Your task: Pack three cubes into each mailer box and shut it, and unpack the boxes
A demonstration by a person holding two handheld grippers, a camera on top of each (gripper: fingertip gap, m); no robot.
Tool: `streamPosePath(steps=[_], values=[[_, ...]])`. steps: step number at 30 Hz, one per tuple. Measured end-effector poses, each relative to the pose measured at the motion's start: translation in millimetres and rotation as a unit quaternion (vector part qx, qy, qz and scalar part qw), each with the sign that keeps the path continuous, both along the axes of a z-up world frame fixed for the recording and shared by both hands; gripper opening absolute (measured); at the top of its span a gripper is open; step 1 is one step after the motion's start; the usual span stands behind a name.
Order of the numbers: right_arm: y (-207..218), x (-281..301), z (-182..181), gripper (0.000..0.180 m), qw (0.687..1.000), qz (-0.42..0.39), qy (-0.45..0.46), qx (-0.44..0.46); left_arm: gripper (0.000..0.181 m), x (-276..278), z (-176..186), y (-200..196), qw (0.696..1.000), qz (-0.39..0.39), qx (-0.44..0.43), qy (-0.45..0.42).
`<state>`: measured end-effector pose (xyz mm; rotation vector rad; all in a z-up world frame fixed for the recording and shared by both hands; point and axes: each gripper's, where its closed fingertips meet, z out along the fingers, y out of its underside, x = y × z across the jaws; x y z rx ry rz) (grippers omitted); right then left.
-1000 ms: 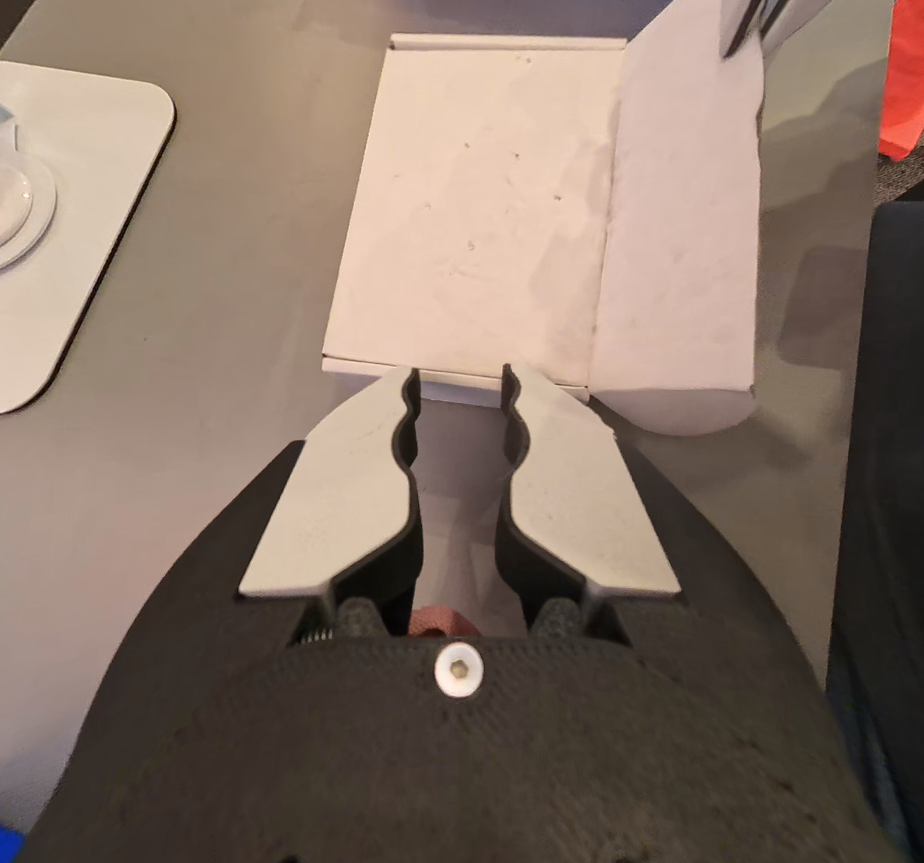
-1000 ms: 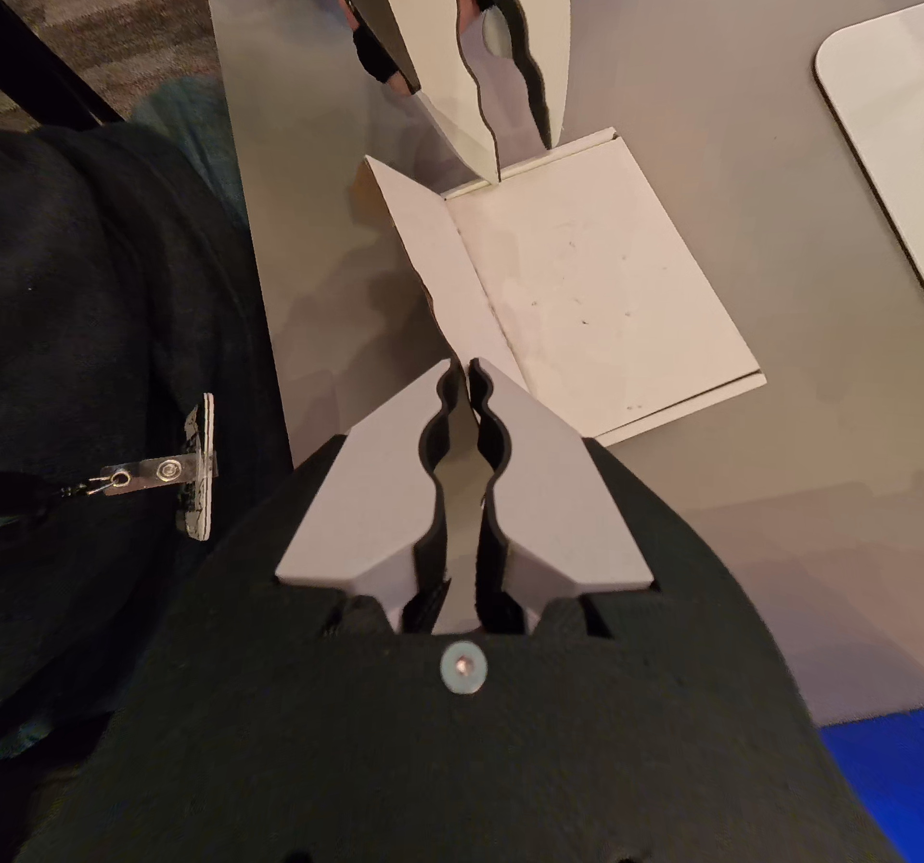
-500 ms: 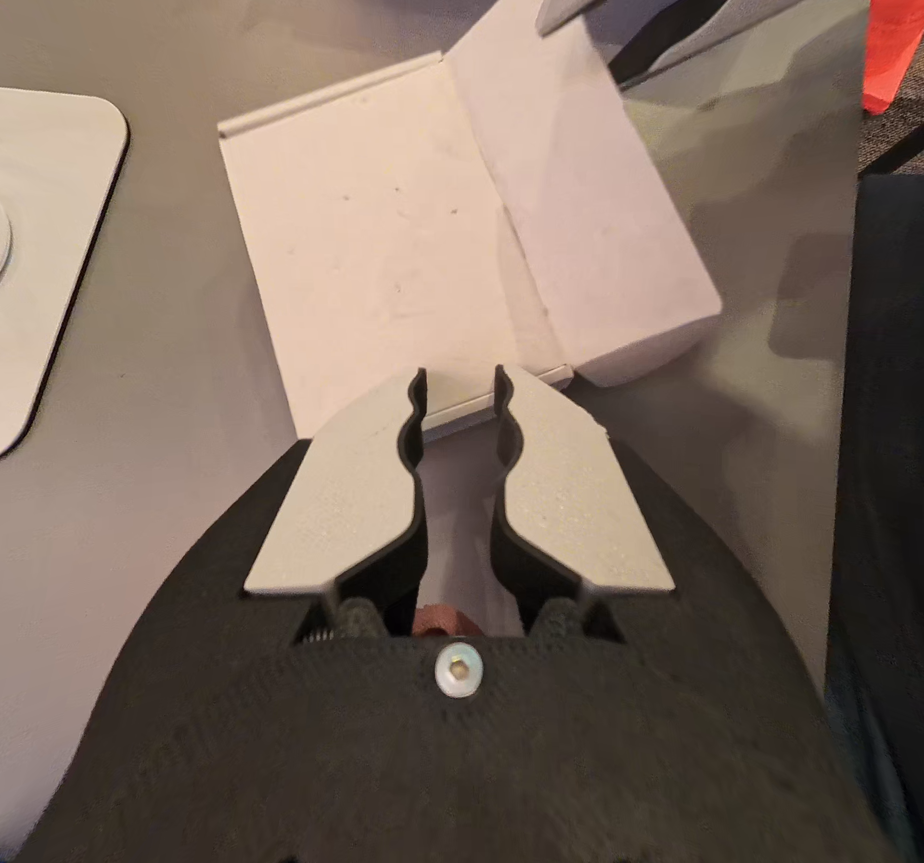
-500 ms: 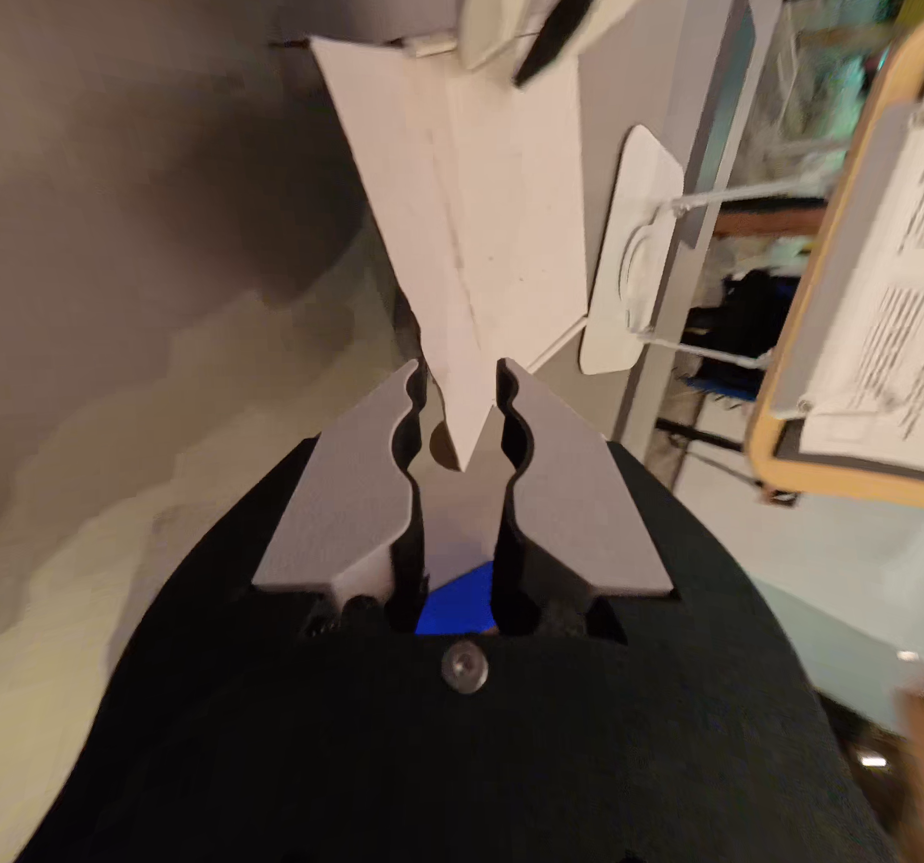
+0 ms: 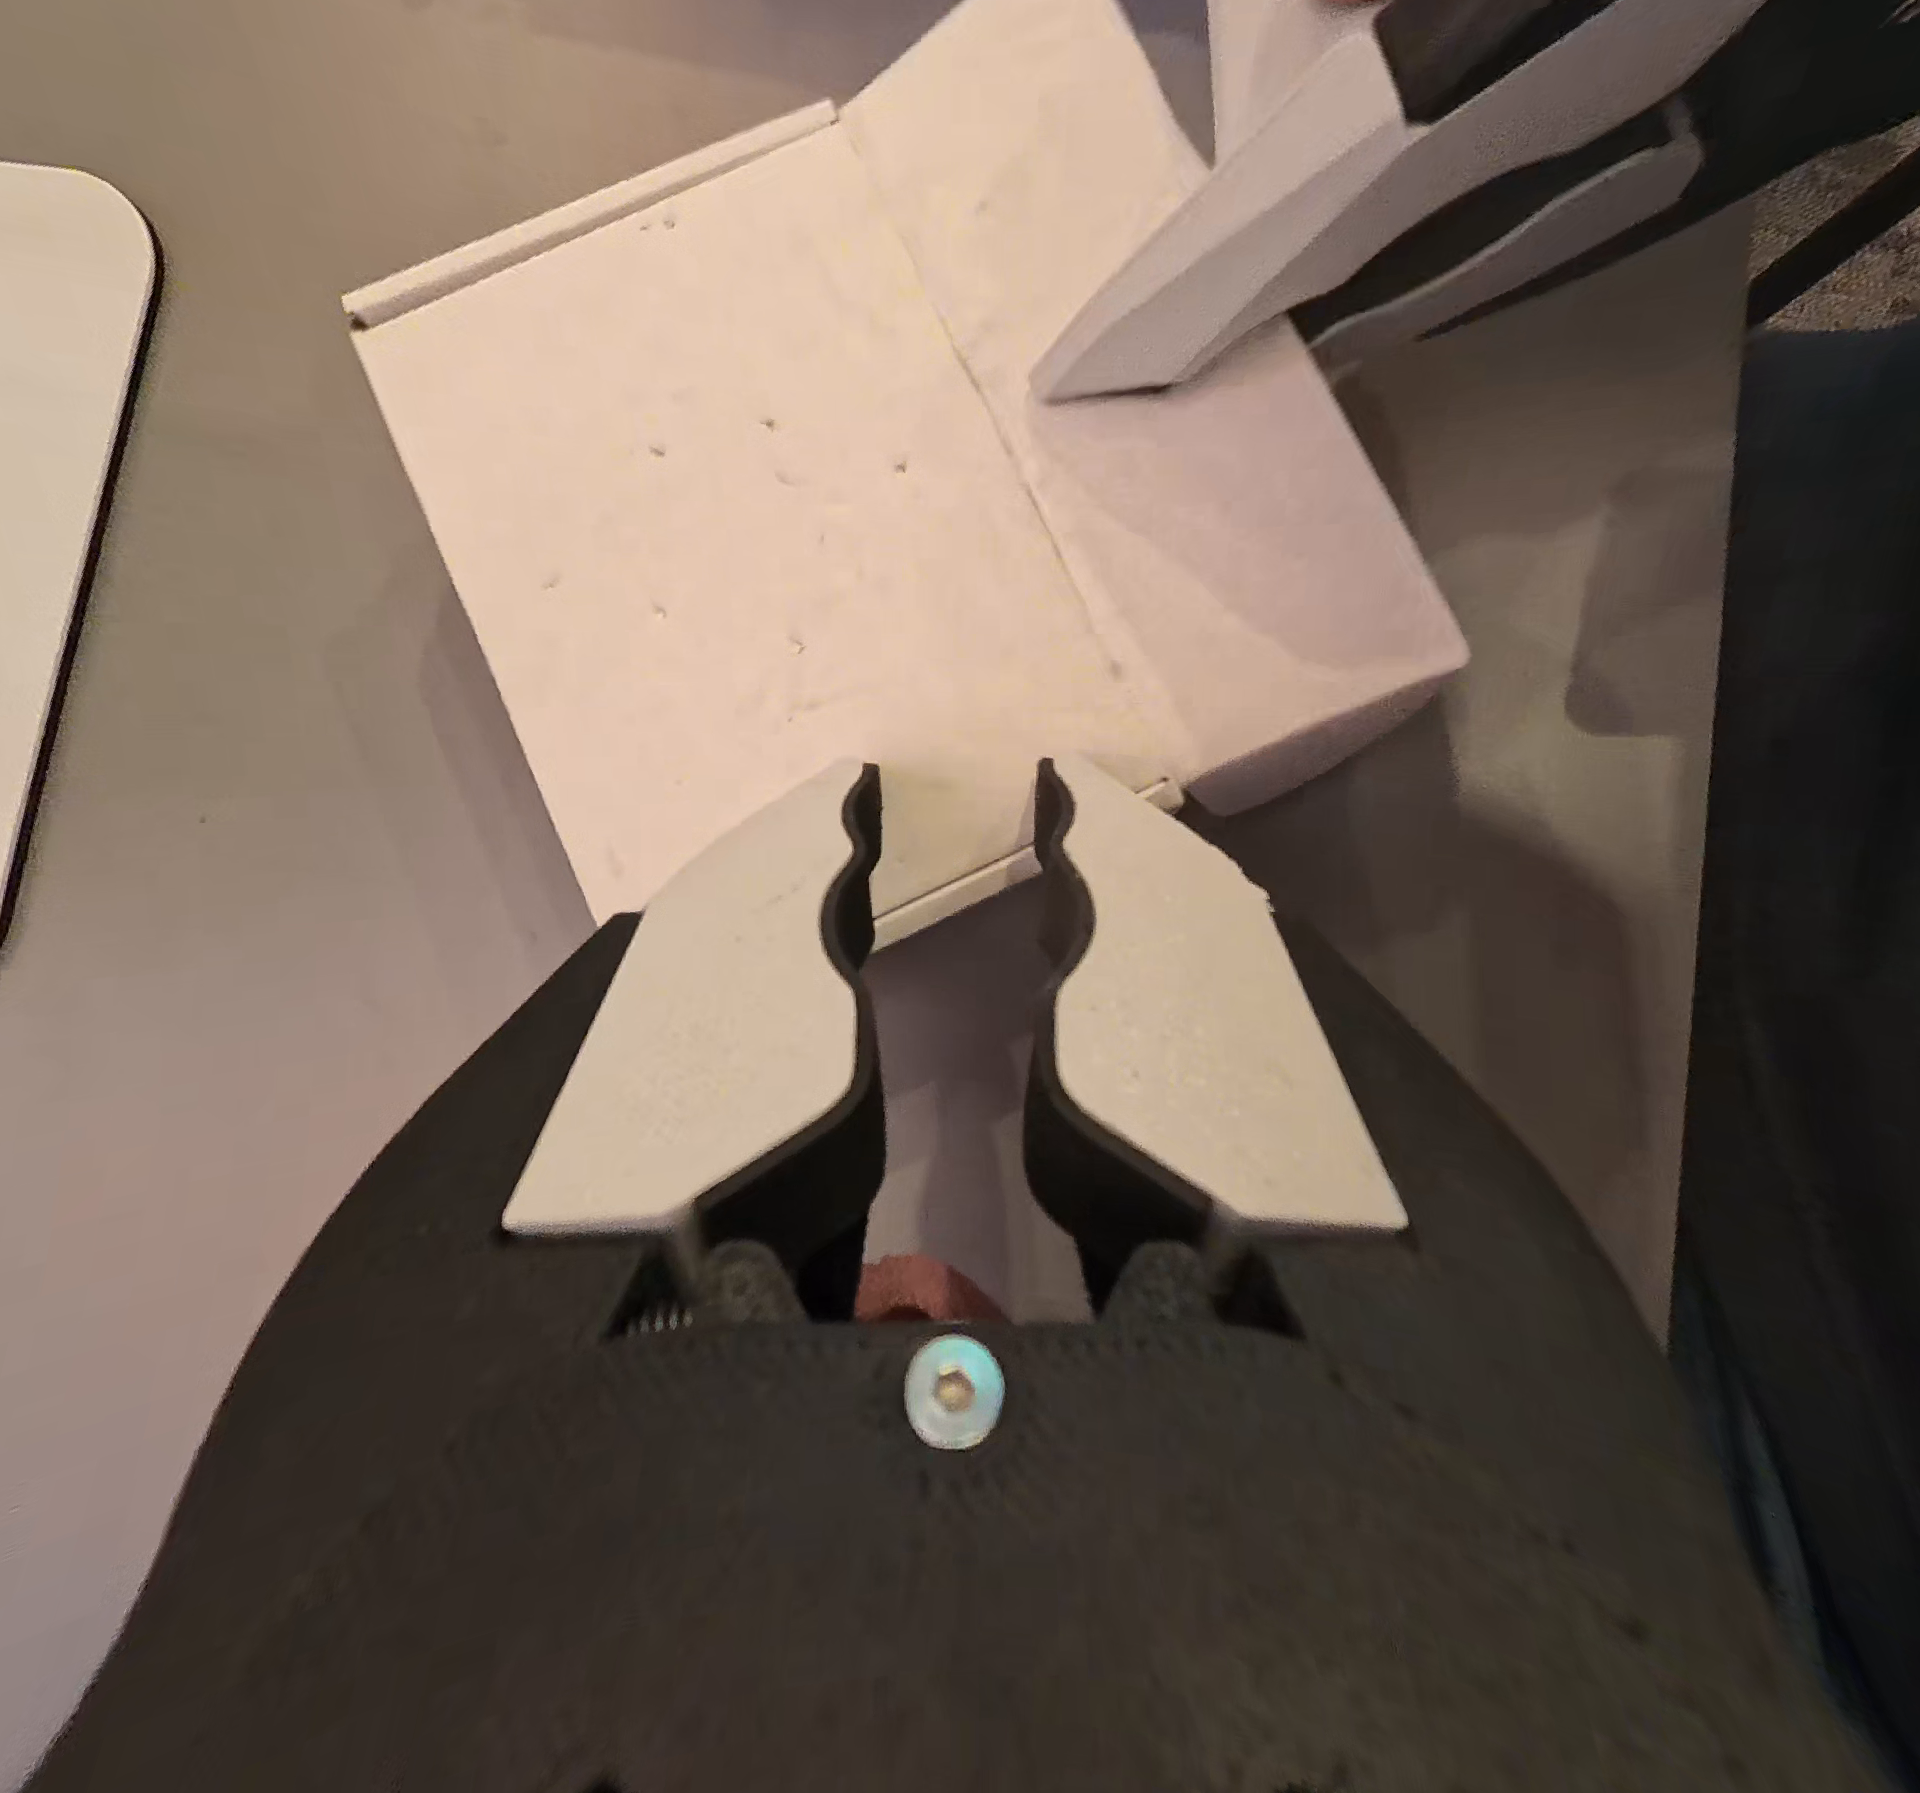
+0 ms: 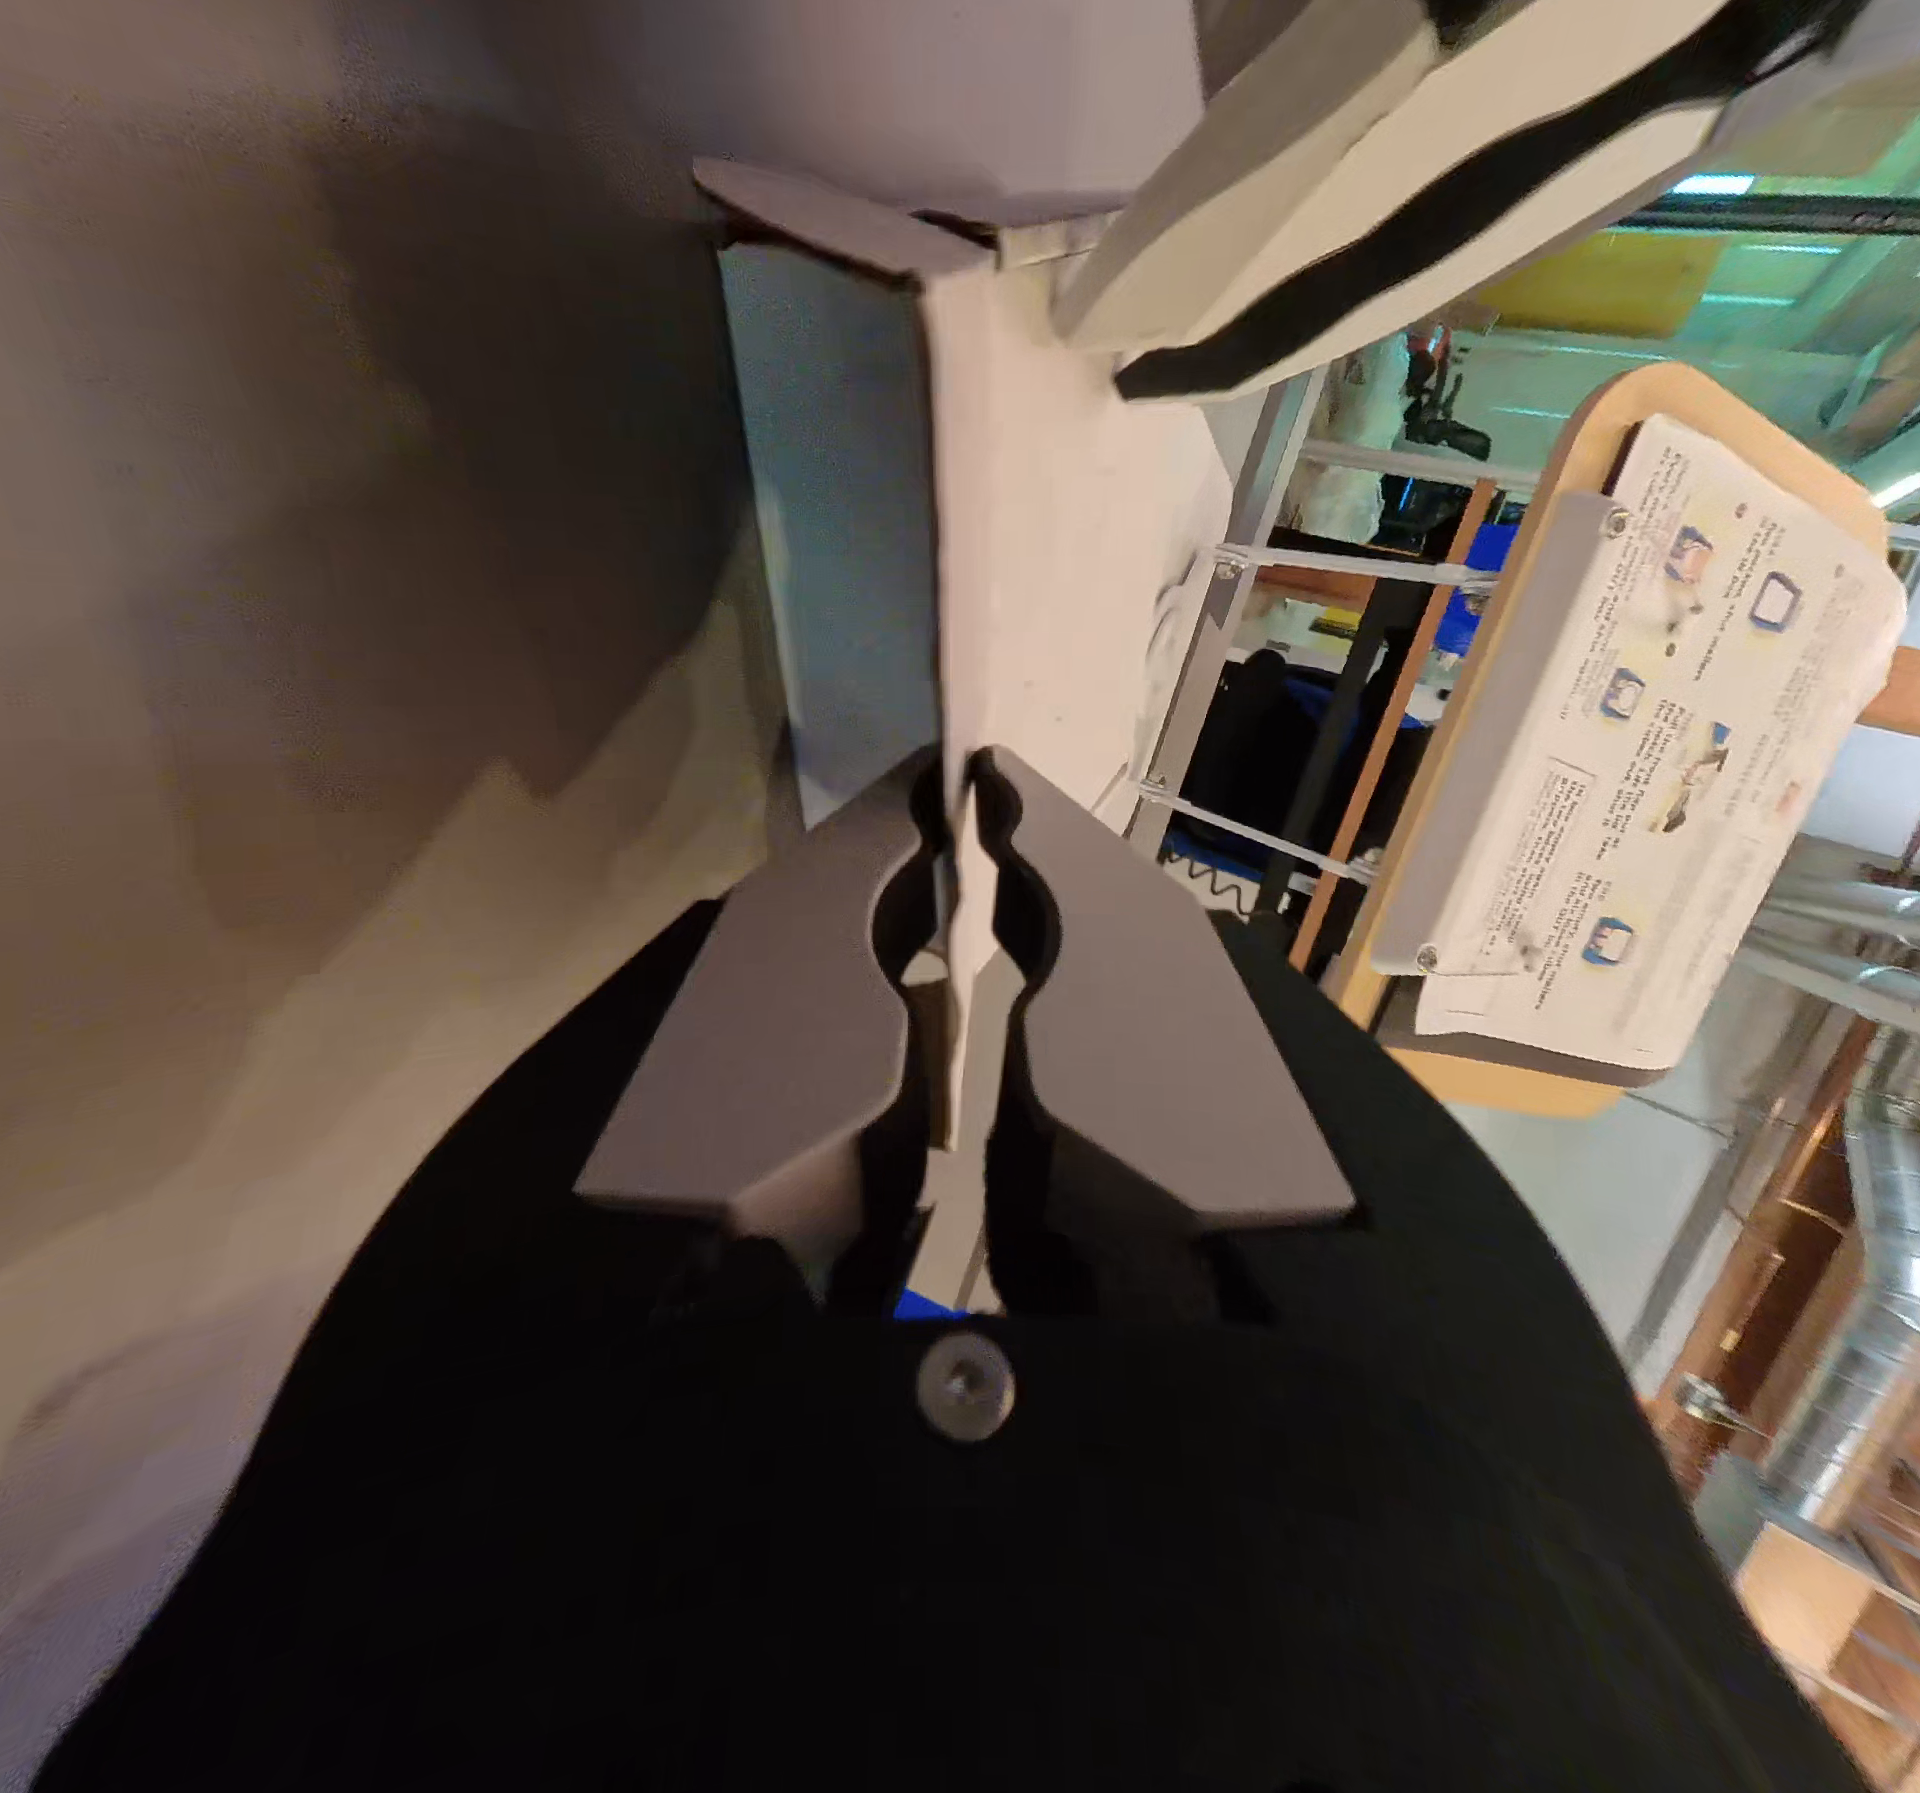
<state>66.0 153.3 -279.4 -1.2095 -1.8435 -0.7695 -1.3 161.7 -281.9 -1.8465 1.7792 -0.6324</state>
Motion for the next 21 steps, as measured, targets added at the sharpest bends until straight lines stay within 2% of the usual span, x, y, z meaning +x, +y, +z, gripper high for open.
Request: streamPosePath(steps=[8,17,21], values=[[-4,3,13,0.001,0.982,-0.051,0.097,-0.153,0.034,-5,8,8,0.999,0.025,-0.001,-0.022],[-7,-4,26,0.0,0.974,-0.074,0.107,-0.188,0.042,-14,6,7,0.995,0.085,0.027,-0.039],[-5,-5,39,0.001,0.961,-0.096,0.142,-0.217,0.046,-14,8,10,0.994,0.097,0.033,-0.043]])
